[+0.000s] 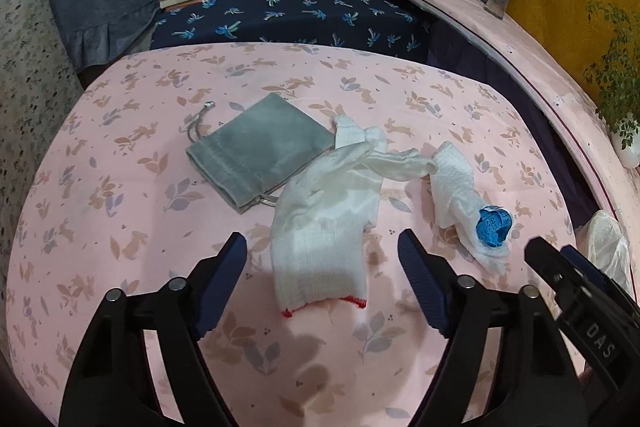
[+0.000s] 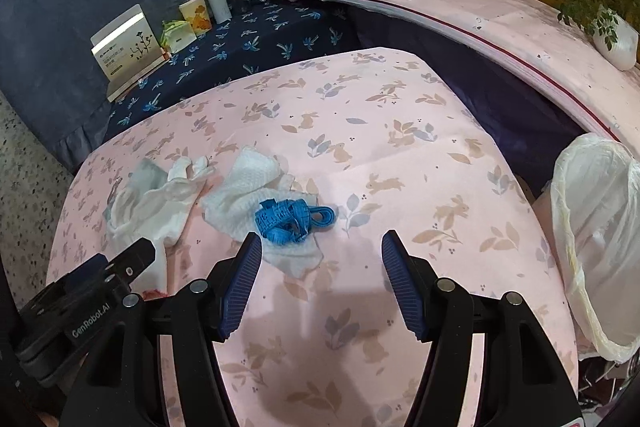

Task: Collect trash
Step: 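Grasp the white glove with the left tool while the right tool grasps the blue cord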

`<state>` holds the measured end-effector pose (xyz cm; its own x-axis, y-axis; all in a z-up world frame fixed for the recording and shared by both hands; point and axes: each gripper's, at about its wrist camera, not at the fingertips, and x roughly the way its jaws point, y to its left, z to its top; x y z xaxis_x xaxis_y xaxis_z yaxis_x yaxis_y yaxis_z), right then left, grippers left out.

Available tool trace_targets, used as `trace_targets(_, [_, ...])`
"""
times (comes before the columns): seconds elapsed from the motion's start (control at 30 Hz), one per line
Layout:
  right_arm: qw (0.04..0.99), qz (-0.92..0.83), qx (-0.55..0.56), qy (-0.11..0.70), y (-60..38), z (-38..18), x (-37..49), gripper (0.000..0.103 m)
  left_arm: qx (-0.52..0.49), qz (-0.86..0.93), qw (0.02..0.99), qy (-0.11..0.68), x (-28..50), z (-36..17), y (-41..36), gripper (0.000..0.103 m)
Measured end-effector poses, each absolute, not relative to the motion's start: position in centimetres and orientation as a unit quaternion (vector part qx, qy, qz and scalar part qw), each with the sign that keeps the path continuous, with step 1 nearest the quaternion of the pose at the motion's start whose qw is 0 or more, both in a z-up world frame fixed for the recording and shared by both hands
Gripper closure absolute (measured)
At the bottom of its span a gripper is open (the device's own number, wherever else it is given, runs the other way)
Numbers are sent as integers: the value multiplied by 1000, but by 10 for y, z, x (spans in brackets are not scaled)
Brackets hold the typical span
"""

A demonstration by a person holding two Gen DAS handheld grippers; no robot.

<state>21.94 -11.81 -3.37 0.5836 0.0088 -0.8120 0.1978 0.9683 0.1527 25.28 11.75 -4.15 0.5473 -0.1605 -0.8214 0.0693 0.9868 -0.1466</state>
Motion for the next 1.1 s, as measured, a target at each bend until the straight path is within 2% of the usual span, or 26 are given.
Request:
trace_targets(0.13, [879,-56,118,459,-116,-42,235,44,-52,-75,872,481,259,-47,115,44])
trace_targets(0.2, [876,-56,118,465,-115,-47,241,49,-52,-80,869,486,260,-50,113,49])
trace_targets(0.3, [872,-52,117,473,-113,-54,246,55,-49,-88,862,496,260,-55,109,68])
trace_targets(0.37, [871,-47,119,474,-112,-57,247,59,-47,-94,861,498,259,-57,107,76])
trace_targets(0.43, [872,-42,116,474,-111,-57,248,67,-41,-99,861,498,257,-57,103,82])
trace_targets(0.47, [872,-37,114,474,-109,-57,248,70,-40,-102,860,498,256,-57,102,89])
trace_targets(0.53, [872,-23,113,476,-106,-57,248,87,-39,-107,860,498,253,-56,99,95])
trace_targets(0.57, [872,-19,110,477,-104,-56,248,87,-39,-109,860,497,252,-55,98,97])
trace_targets(0.63, [874,-21,95,477,-100,-54,246,100,-41,-109,862,494,249,-52,97,97])
trace_targets(1.1, [884,-25,127,450,-128,-29,214,102,-32,-131,871,472,227,-24,77,99])
